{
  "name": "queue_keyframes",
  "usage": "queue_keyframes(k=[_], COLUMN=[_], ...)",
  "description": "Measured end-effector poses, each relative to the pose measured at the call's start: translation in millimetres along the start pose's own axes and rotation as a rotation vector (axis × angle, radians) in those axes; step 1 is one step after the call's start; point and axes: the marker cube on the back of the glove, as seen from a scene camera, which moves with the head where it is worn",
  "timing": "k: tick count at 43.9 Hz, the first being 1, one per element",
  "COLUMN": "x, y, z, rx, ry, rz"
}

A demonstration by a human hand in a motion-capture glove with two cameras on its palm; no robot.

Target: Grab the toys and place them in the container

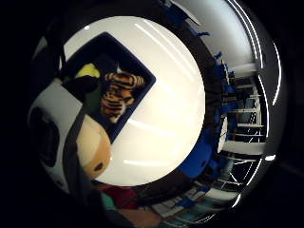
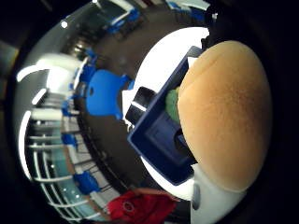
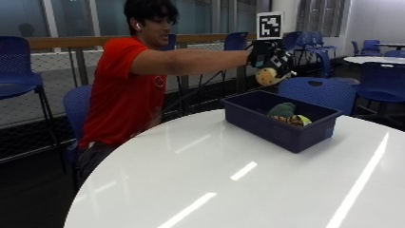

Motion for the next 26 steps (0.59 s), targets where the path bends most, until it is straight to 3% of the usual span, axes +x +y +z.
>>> queue_keyframes(k=[3, 10, 26], x=[-5.7, -1.8, 47.0], y=[4.1, 8.6, 41.6], z=[3.6, 26.1, 30.2], rx=[-0.03, -0.222, -0.133], ry=[-0.013, -0.031, -0.058], rz=[-0.091, 0.001, -0.063])
